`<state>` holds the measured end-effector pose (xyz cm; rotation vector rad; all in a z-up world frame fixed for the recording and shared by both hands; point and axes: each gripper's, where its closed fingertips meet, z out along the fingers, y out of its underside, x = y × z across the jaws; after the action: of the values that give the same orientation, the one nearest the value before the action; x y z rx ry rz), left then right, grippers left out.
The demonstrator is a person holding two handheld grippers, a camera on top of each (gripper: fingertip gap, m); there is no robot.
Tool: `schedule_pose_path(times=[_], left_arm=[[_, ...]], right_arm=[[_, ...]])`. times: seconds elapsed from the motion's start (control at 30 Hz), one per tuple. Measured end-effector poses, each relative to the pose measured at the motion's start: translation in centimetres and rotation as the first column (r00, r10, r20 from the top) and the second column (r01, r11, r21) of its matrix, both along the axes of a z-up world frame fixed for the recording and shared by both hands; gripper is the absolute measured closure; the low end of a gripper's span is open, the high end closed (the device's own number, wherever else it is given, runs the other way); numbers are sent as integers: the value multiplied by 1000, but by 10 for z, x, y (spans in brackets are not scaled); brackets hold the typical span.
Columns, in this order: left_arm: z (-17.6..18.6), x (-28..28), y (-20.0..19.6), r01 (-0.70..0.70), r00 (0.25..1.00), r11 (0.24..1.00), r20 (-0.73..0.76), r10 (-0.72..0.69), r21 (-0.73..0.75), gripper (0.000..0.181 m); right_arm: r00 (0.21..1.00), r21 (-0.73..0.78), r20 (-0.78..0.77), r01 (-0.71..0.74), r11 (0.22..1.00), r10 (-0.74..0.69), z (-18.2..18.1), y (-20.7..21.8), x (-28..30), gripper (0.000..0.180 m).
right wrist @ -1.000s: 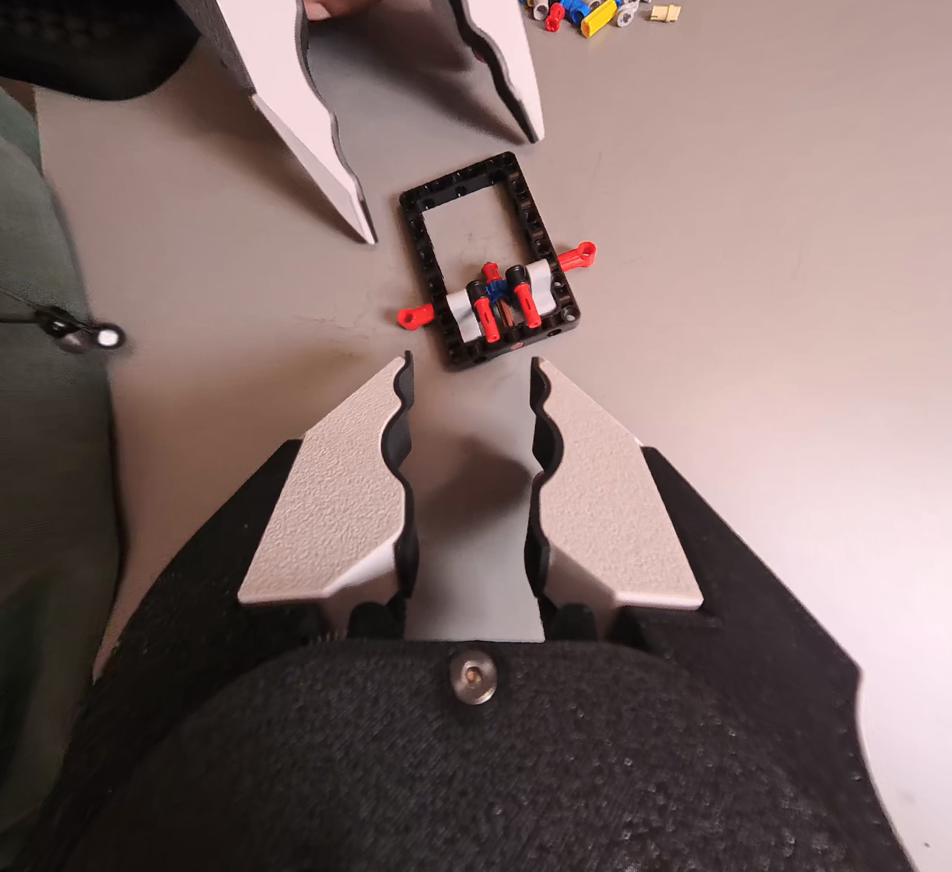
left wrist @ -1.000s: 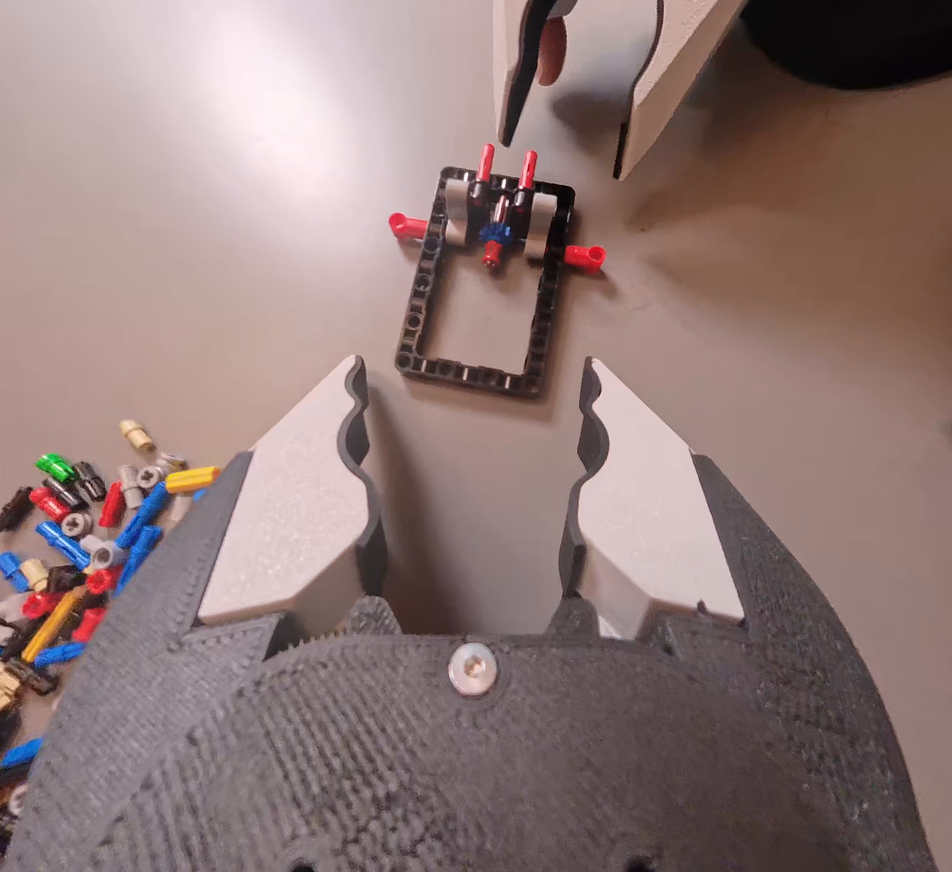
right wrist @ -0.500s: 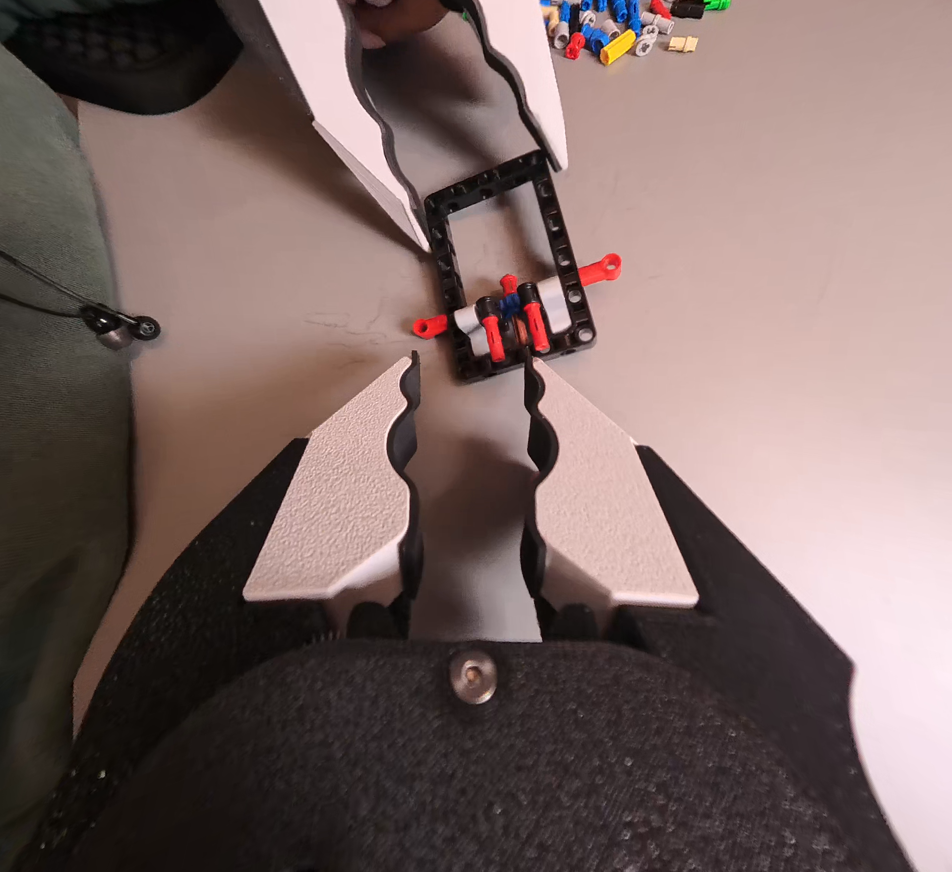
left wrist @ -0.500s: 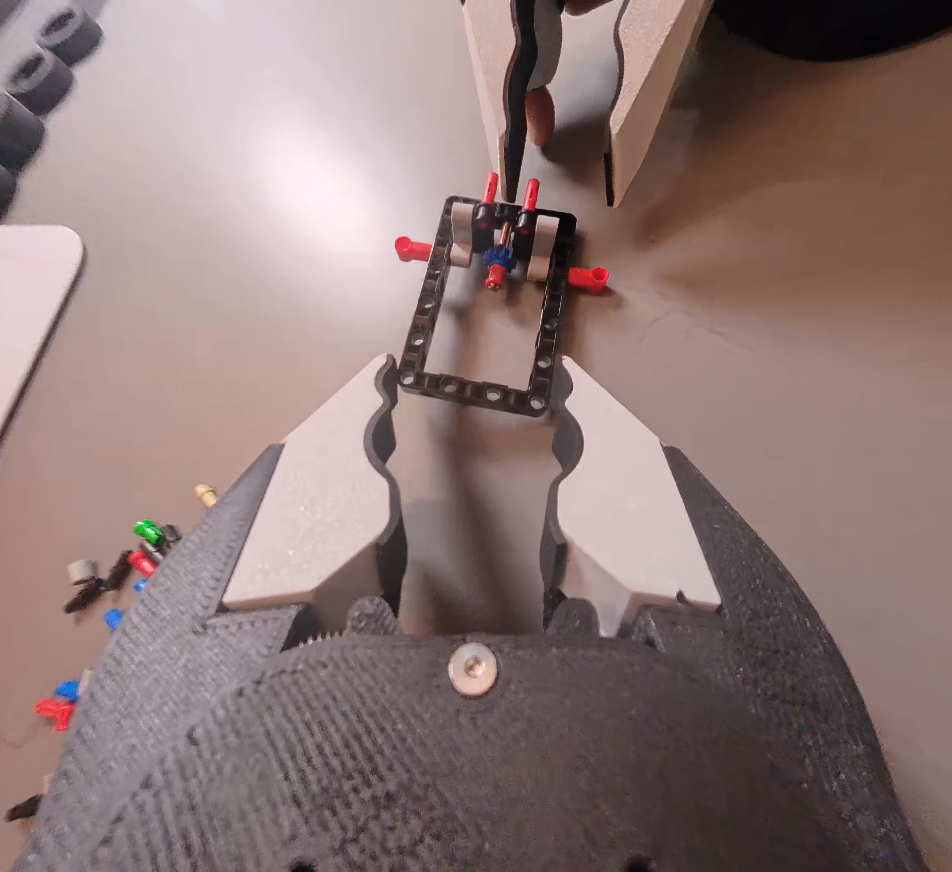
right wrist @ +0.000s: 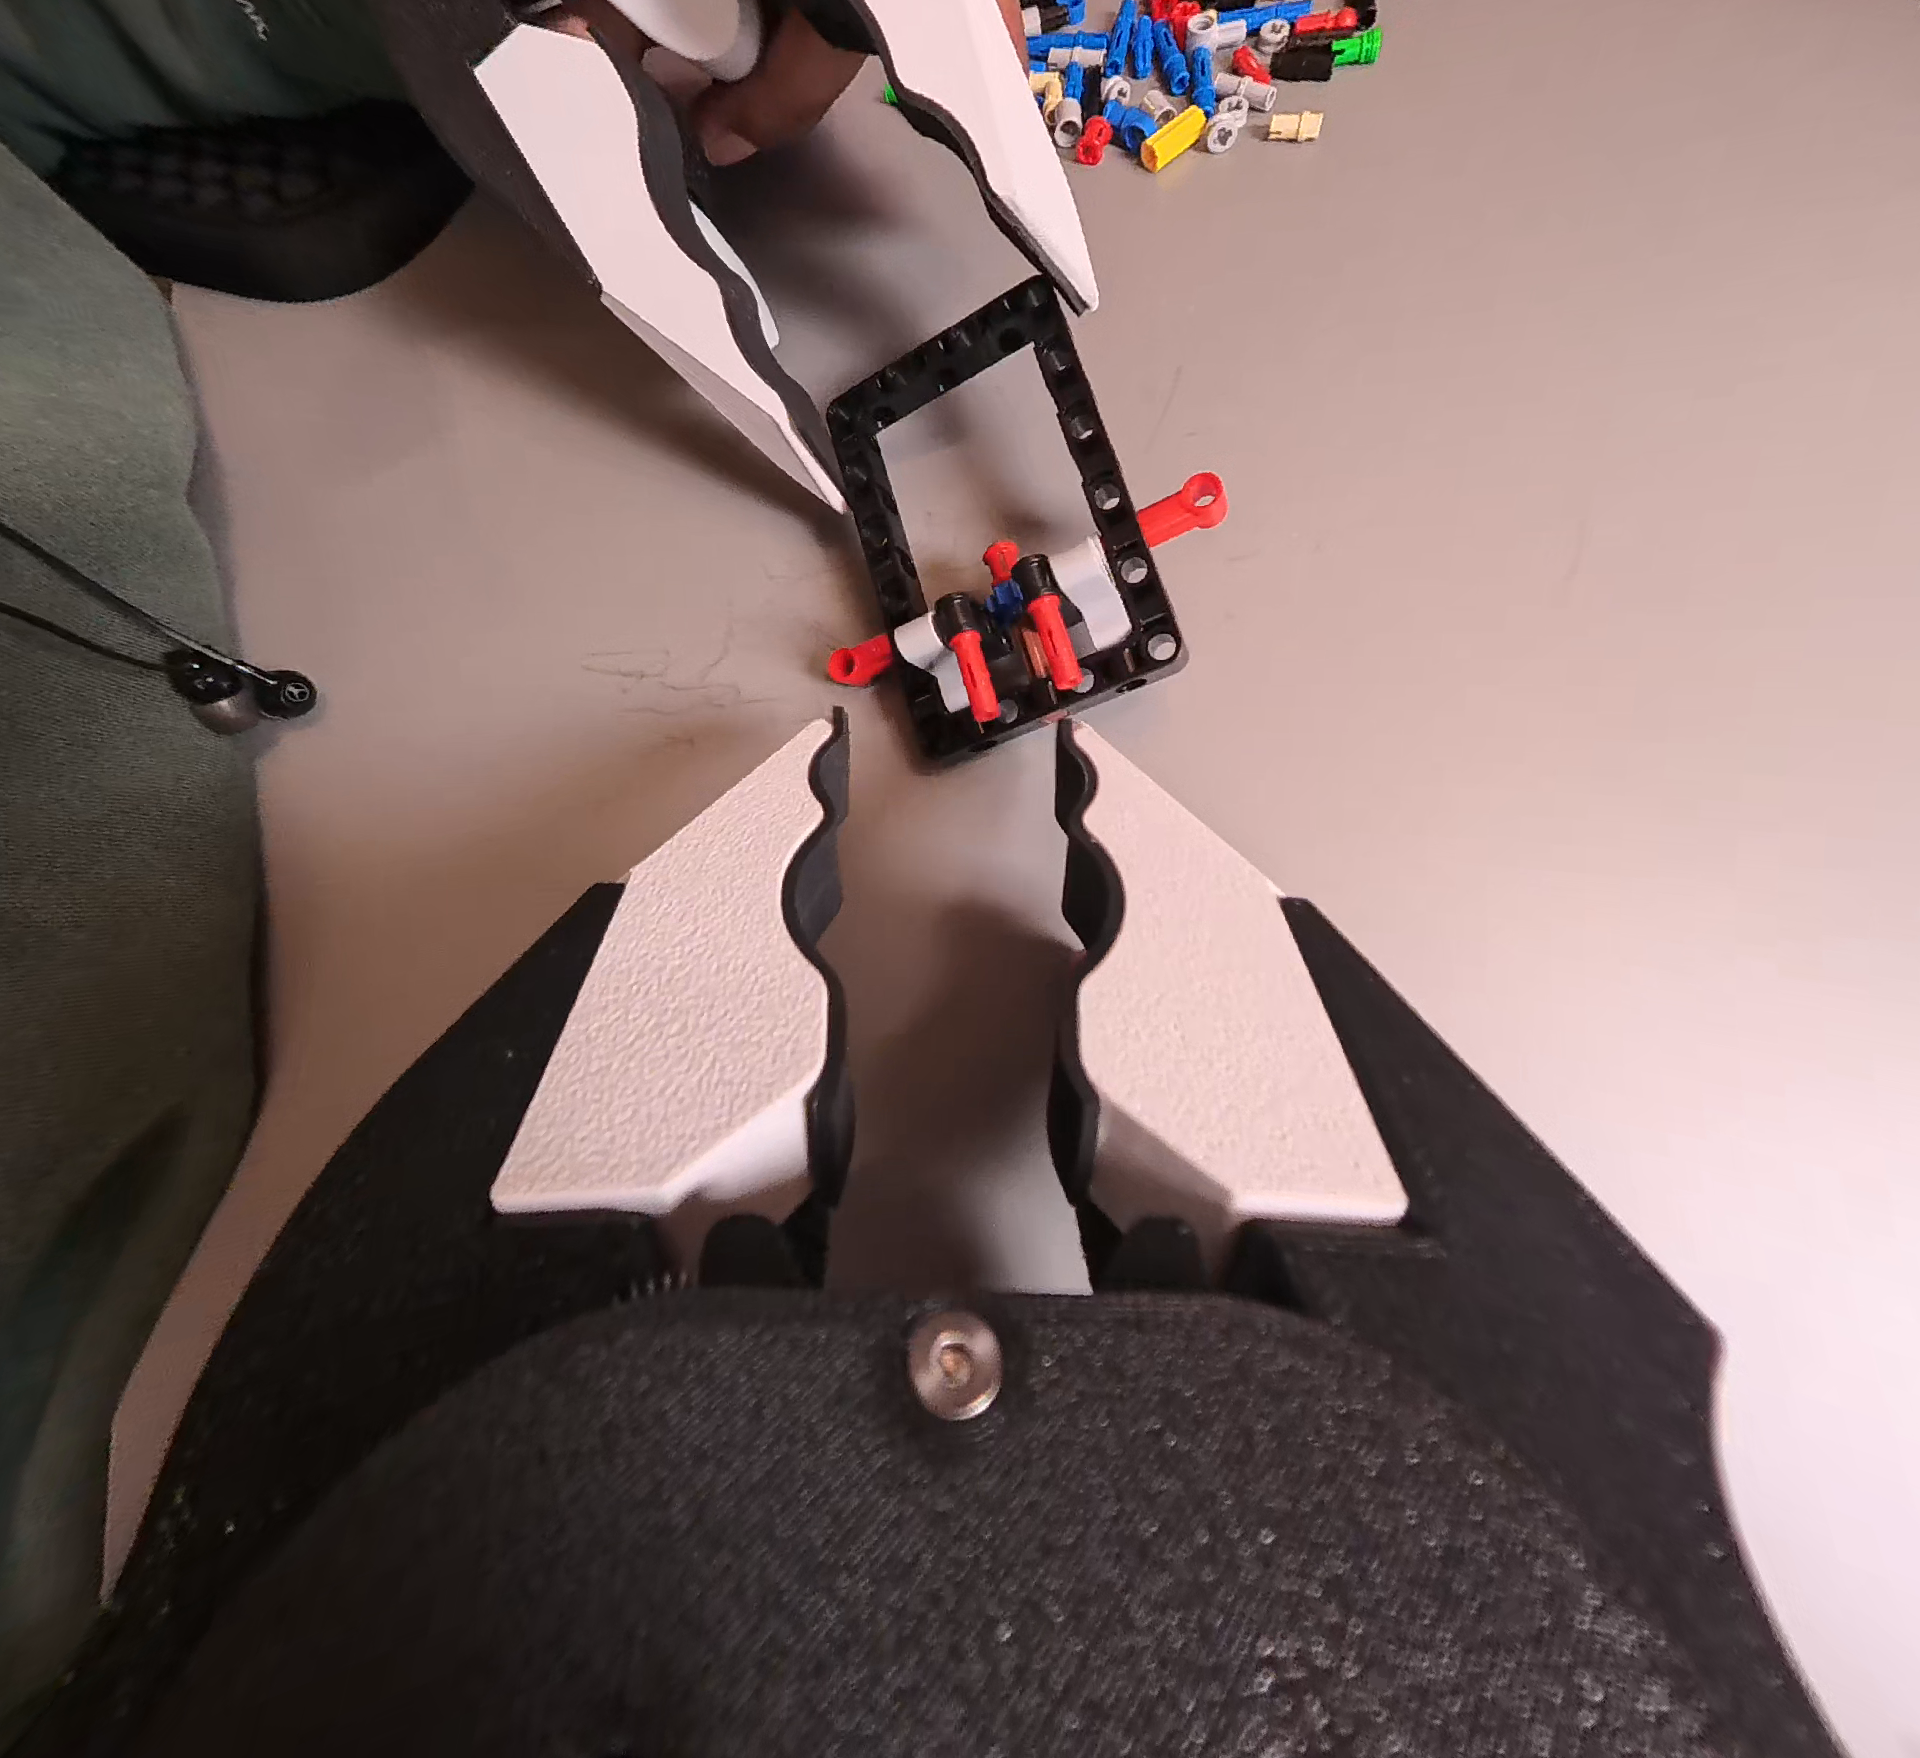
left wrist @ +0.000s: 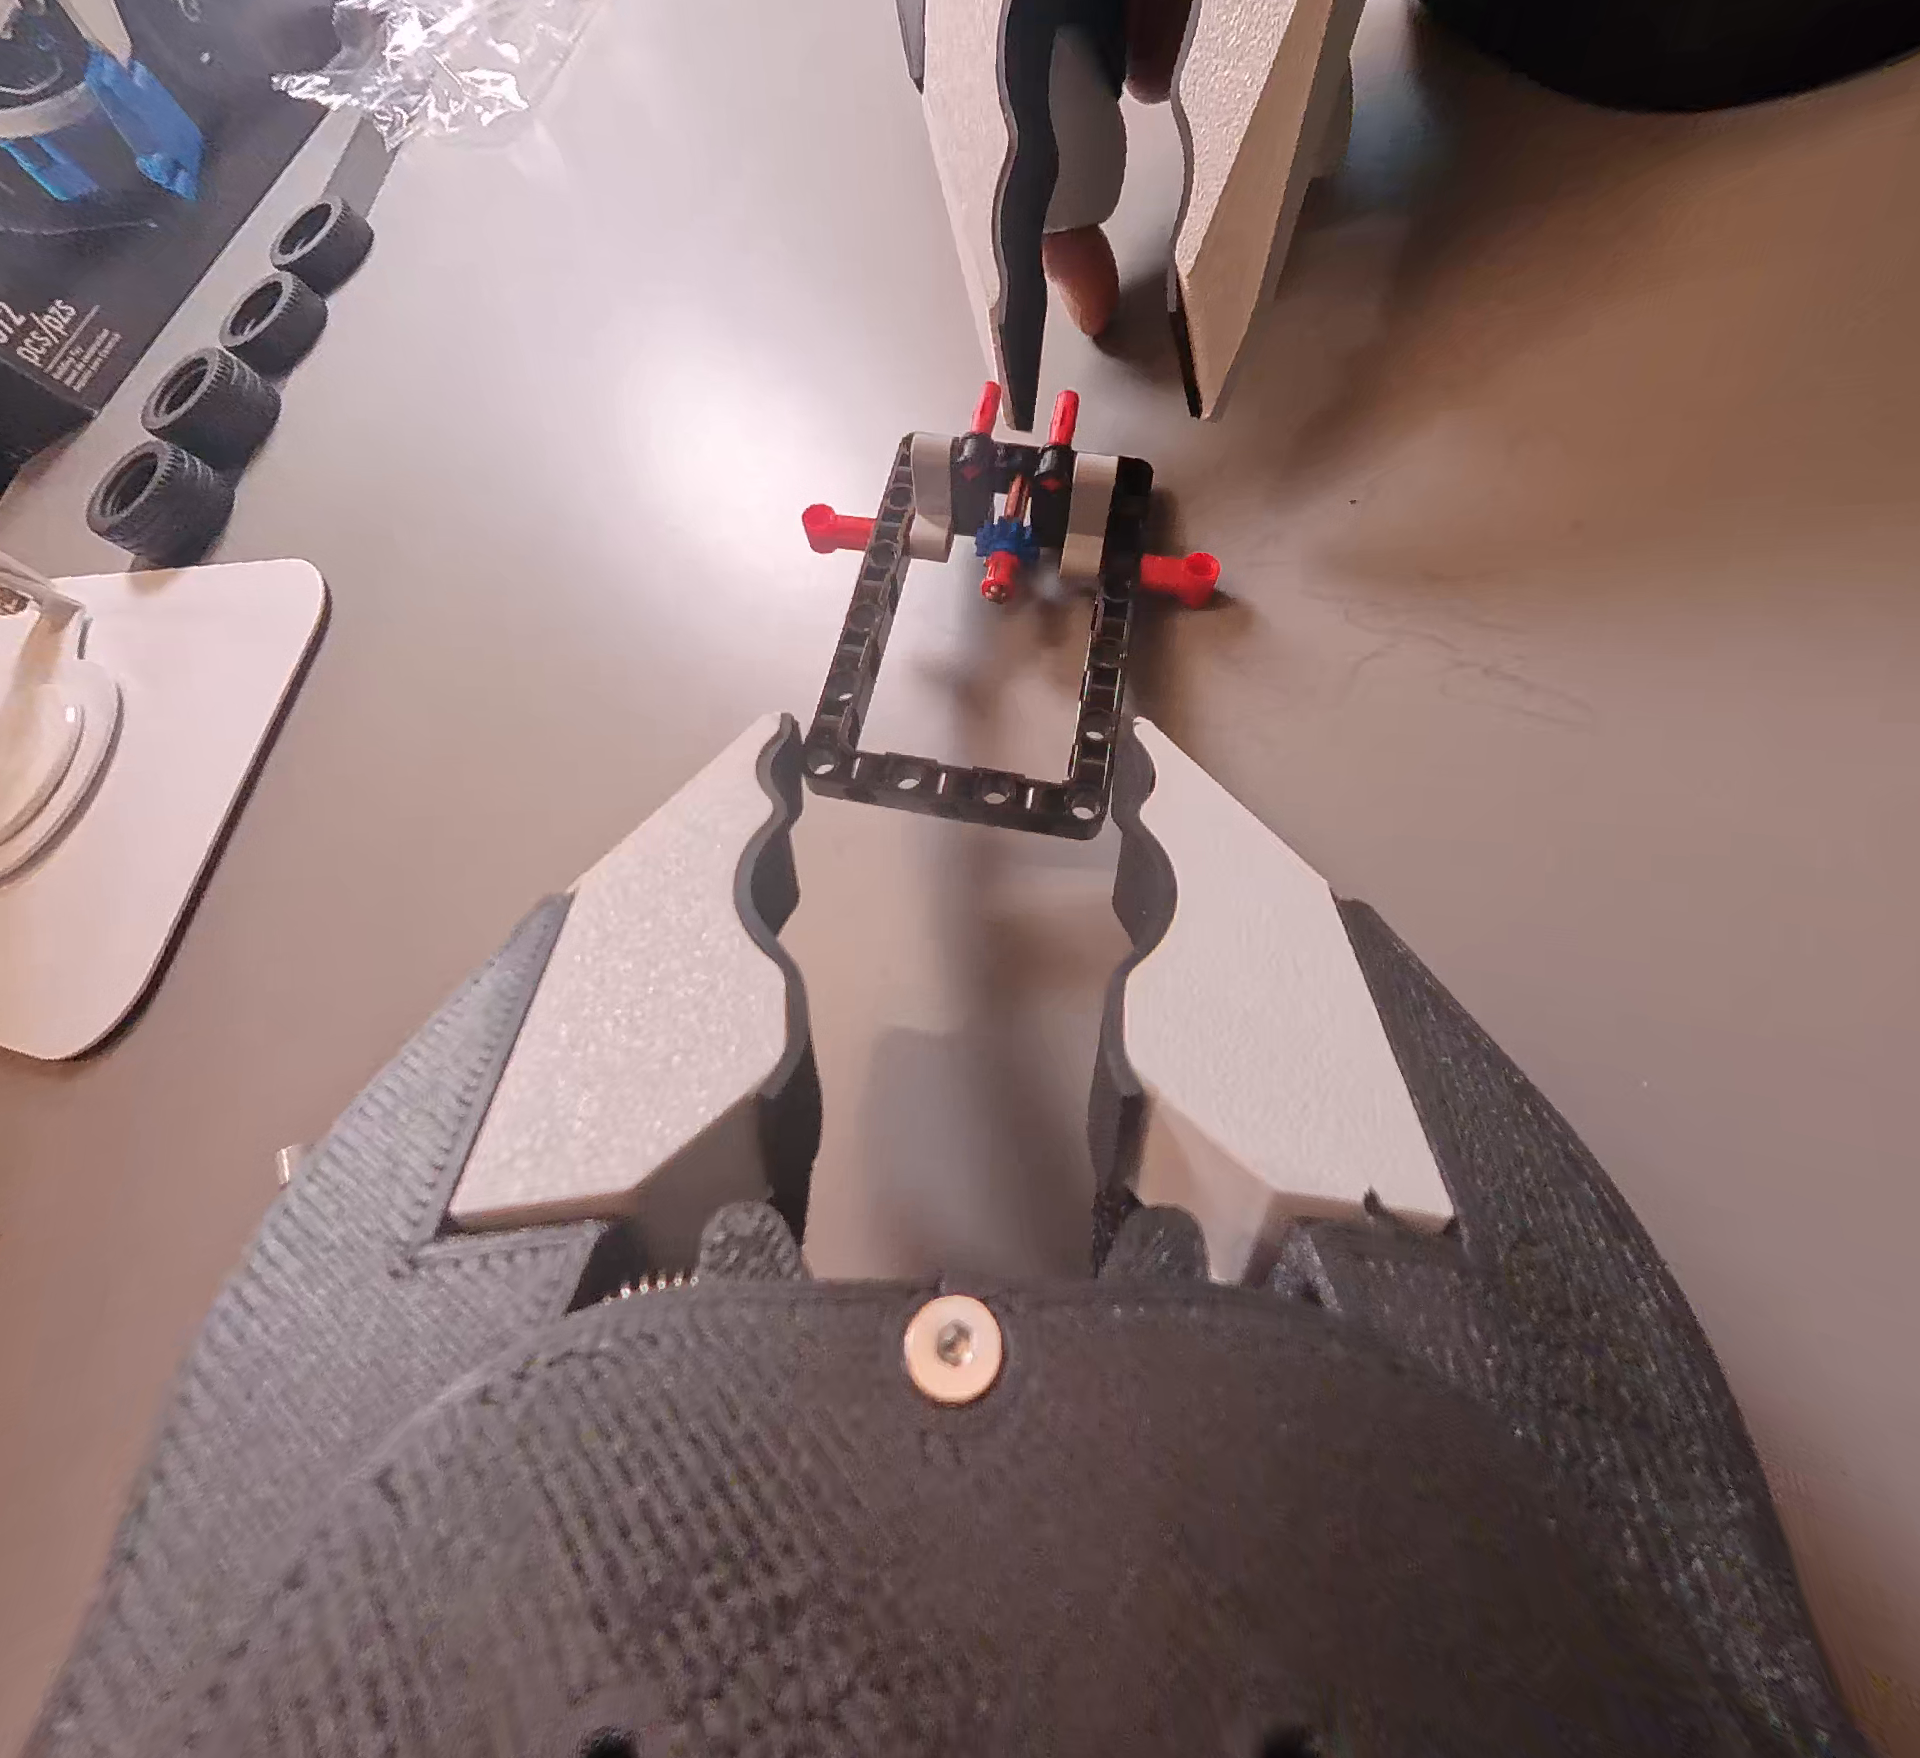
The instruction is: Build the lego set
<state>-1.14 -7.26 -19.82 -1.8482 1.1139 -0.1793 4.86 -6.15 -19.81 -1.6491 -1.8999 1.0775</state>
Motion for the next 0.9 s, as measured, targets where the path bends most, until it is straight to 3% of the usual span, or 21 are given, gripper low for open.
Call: schedule_pose_path(times=[0.03,0.4,0.67,0.8,0.9], left_arm=[[0,0,0,-3,1000,1000,0,3,-5,121],[-4,-5,-1,-27,999,997,40,30,-71,121],[-13,-8,0,-37,998,986,53,47,-165,119],[-13,-7,0,17,998,967,61,-2,-255,97],[-16,-3,3,64,996,933,82,-37,-355,98]], right_arm=[[1000,7,1,4,1000,-4,0,1,0,142],[998,104,-69,7,995,0,9,6,-4,142],[984,137,-113,-123,983,139,18,-19,-7,141],[963,190,-68,-244,951,260,23,-27,-11,136],[917,237,40,-394,888,396,25,-28,-16,130]])
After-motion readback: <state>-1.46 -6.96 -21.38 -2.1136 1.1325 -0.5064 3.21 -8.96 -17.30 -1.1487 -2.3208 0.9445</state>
